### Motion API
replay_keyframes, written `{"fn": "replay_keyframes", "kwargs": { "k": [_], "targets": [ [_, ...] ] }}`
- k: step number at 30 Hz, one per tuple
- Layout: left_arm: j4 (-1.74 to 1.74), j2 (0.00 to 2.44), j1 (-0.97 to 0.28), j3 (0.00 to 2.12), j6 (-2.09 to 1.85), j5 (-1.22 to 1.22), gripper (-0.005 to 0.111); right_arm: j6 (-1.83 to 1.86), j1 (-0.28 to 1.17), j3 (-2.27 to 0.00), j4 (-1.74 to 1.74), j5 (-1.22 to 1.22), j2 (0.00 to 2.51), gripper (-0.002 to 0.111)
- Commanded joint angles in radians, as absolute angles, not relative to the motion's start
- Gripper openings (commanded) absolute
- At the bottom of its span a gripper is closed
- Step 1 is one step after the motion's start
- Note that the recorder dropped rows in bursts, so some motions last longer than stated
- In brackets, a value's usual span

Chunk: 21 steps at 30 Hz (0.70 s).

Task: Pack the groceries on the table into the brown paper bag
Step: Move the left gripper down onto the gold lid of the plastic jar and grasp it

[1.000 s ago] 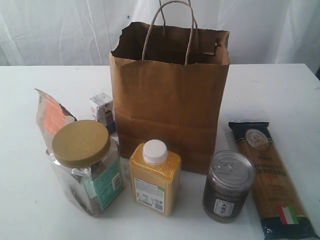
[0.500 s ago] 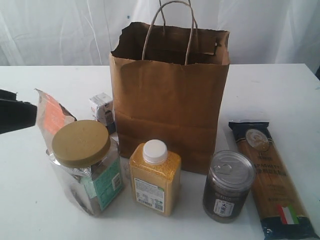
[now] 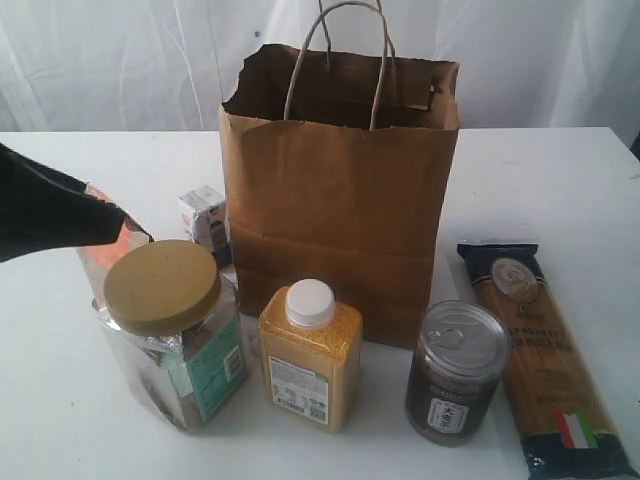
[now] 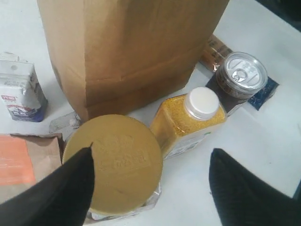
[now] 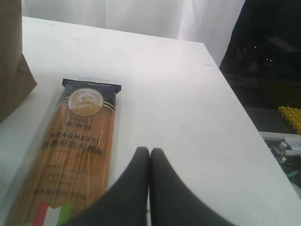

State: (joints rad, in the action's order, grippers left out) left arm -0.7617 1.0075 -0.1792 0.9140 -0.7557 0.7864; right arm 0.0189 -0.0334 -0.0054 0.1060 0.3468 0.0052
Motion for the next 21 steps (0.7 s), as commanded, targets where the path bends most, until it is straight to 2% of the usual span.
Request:
{"fn": "replay_keyframes", "kwargs": {
  "k": [1,13,21],
  "targets": [
    [-0.642,1.110,-0.240,1.018,-0.666,0.838,0.071,0.018,-0.030,0.000,0.105,0.344,0.000,0.000],
    [-0.303,1.345,-0.479,1.130,-0.443,0.878,0.071,0.018,-0.030,0.000,0.105,0.344,0.000,0.000],
    [-0.252,1.361,-0.512,1.130,-0.348,0.773,0.079,0.018,-0.030,0.000,0.105,0.344,0.000,0.000]
  ]
}}
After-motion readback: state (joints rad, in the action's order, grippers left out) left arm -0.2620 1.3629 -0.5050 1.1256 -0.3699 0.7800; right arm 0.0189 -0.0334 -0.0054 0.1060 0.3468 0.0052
